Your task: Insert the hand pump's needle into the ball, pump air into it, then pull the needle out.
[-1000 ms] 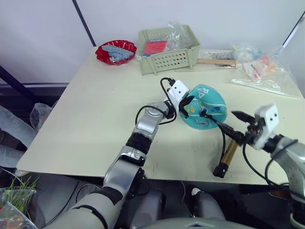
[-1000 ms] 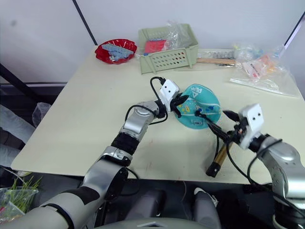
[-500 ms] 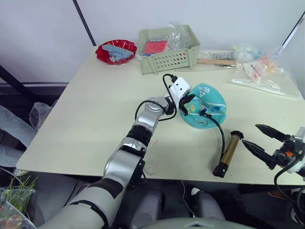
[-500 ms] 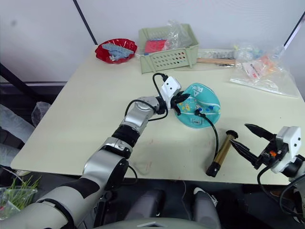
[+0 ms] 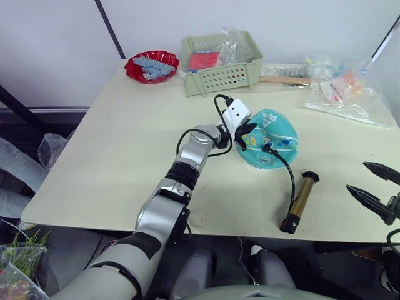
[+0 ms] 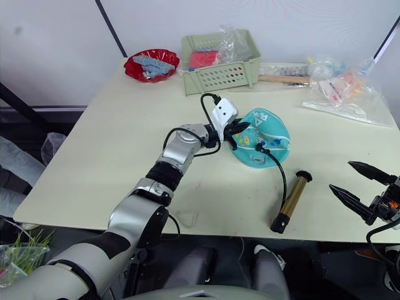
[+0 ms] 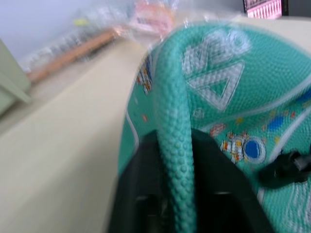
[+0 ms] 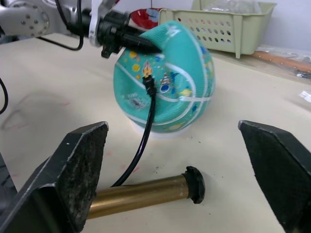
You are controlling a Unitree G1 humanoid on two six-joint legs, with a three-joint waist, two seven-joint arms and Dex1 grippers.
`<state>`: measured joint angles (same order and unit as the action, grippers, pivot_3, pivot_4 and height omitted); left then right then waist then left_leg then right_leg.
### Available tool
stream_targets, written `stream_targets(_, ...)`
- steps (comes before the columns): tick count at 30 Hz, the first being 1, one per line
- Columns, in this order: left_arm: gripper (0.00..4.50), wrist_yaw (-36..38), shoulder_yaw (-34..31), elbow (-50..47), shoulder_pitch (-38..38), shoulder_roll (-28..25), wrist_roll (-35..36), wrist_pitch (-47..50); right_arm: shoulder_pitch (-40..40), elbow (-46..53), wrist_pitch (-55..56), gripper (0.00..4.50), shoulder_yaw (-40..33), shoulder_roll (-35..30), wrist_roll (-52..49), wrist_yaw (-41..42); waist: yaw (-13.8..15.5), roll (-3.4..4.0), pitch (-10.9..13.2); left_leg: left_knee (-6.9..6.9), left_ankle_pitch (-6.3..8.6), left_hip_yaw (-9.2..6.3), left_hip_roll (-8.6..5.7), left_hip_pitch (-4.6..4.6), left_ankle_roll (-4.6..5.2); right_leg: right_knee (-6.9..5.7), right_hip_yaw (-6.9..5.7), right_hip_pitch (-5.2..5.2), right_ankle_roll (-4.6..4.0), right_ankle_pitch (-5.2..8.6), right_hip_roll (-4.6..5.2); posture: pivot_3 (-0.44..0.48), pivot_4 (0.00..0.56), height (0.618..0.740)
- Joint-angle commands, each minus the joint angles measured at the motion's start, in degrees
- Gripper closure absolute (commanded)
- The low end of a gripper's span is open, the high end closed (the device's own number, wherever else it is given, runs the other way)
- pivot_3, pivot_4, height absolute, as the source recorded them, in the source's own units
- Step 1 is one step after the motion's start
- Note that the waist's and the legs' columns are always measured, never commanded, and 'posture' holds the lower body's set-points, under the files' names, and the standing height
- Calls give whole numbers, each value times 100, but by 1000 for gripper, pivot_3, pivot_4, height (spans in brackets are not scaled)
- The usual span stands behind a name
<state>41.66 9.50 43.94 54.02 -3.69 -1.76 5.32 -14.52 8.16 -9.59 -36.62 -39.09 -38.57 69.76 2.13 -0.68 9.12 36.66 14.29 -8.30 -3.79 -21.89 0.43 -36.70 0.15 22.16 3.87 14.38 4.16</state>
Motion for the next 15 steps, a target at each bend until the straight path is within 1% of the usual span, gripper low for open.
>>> stream_targets(1, 1891, 161, 24, -213, -61, 19, 109, 193, -6, 54, 107, 0, -204, -112, -167, 61, 1, 6, 8, 0, 0, 1, 0, -3, 0, 0, 1, 4, 0, 0, 0, 0, 150, 740)
stream_targets(2, 1335, 168, 1, -299, -69, -1, 136, 224, -16, 51, 124, 0, -198, -115, -158, 69, 1, 8, 9, 0, 0, 1, 0, -3, 0, -1, 3, 4, 0, 0, 0, 0, 150, 740)
stream_targets(3, 1038, 171, -14, -362, -75, -17, 158, 248, -23, 49, 137, 0, -193, -117, -153, 75, -1, 8, 14, 0, 0, 1, 0, -2, 0, -1, 4, 4, 0, 0, 0, 0, 150, 740)
stream_targets(4, 547, 180, -107, -663, -99, -13, 302, 359, -44, 46, 168, 0, -189, -108, -132, 83, -5, 9, 19, 0, 0, 2, 0, -2, 0, -1, 5, 5, 0, 0, 0, 0, 150, 740)
stream_targets(5, 227, 184, -172, -887, -121, -8, 405, 448, -58, 43, 190, 0, -186, -102, -118, 88, -15, 10, 31, 0, 0, 2, 0, -3, 0, -2, 6, 6, 0, 0, 0, 0, 150, 740)
stream_targets(6, 26, 179, -231, -1148, -146, -6, 506, 538, -80, 45, 210, 0, -187, -92, -112, 88, -29, 11, 38, 0, -1, 2, 1, -8, -1, -4, 11, 14, 0, -1, -1, 0, 150, 740)
stream_targets(7, 26, 165, -263, -1362, -163, -20, 559, 593, -98, 41, 223, 0, -188, -89, -118, 89, -33, 10, 38, 0, -2, 7, 1, -25, -4, -9, 21, 39, -2, -2, -2, 0, 150, 740)
stream_targets(9, 26, 158, -292, -1647, -177, -49, 646, 688, -114, 14, 268, 0, -183, -99, -106, 112, -64, 11, 42, 2, -15, 8, 1, -38, -26, -12, 24, 54, -21, -13, -3, 0, 150, 740)
stream_targets(15, 26, 220, -344, -2243, -265, -192, 876, 1061, -99, 20, 291, 0, -118, -93, -120, 133, -140, 12, 42, 6, -16, 19, 1, -42, -28, -10, 38, 59, -24, -15, -3, 0, 150, 740)
